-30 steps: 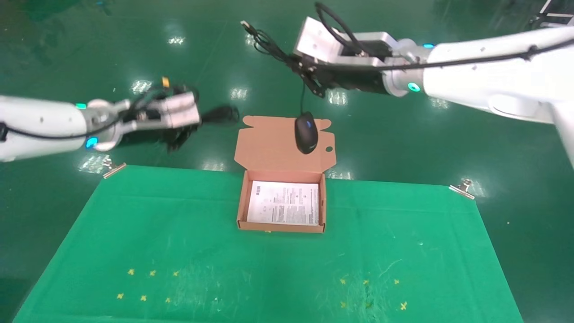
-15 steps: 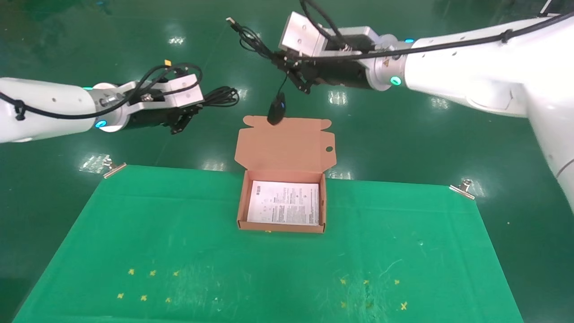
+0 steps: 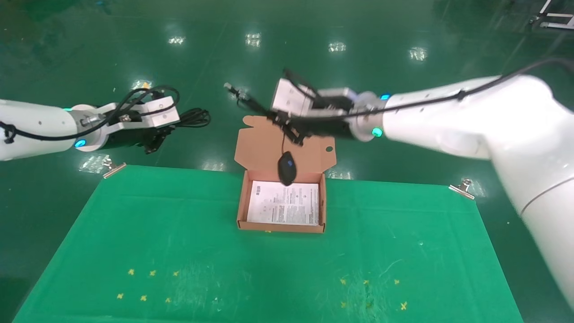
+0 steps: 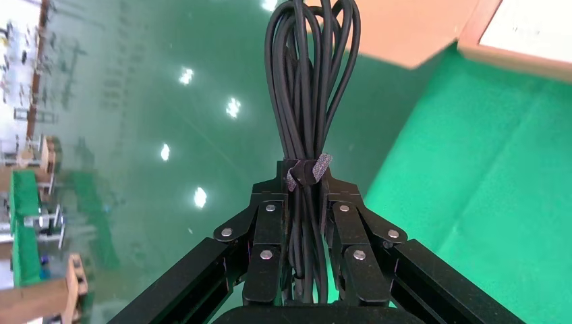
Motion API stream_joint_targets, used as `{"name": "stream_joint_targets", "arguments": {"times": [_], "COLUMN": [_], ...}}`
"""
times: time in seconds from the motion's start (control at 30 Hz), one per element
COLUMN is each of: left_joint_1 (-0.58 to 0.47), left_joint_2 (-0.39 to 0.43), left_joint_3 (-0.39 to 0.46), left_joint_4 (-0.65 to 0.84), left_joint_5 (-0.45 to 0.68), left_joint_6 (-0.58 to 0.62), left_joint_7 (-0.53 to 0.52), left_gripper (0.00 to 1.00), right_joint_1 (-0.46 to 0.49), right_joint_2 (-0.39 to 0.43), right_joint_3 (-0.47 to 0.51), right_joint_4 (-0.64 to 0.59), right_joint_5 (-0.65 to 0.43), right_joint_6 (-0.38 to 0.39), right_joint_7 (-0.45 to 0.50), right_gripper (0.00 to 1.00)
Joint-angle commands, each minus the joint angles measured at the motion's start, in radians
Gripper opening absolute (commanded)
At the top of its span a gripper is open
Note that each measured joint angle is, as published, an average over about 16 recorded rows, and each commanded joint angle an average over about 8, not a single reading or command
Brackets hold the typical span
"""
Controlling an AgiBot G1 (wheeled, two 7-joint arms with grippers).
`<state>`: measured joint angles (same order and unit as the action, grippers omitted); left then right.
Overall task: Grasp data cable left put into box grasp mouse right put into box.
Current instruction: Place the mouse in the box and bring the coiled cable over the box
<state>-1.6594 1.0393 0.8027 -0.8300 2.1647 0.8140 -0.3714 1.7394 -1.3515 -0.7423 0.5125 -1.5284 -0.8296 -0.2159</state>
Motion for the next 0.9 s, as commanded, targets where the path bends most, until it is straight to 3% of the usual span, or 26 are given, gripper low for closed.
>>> {"name": "stream_joint_targets", "arguments": {"times": [0.03, 0.6, 0.9], "left_joint_1": [0.003, 0.024, 0.028], "left_joint_2": [-0.005, -0.025, -0.028], "left_joint_3": [0.005, 0.015, 0.016], "left_joint_4": [-0.002, -0.084, -0.099], "left_joint_5": [0.024, 0.103, 0.113], "left_joint_6": [0.005, 0.034, 0.038], "left_joint_7": [-0.023, -0.13, -0.145], "left_gripper": [0.0, 0.0, 0.0], "right_joint_1": [-0.017, -0.087, -0.118], "right_joint_2": [-0.004, -0.018, -0.014], "right_joint_3": [-0.011, -0.224, -0.332], "right_joint_4": [0.006, 0.108, 0.053], "right_joint_5": [0.004, 0.129, 0.213], "right_joint_6": [-0.002, 0.119, 0.193], "right_joint_7": [0.008, 0.11, 0.175], "right_gripper": [0.0, 0.0, 0.0]}}
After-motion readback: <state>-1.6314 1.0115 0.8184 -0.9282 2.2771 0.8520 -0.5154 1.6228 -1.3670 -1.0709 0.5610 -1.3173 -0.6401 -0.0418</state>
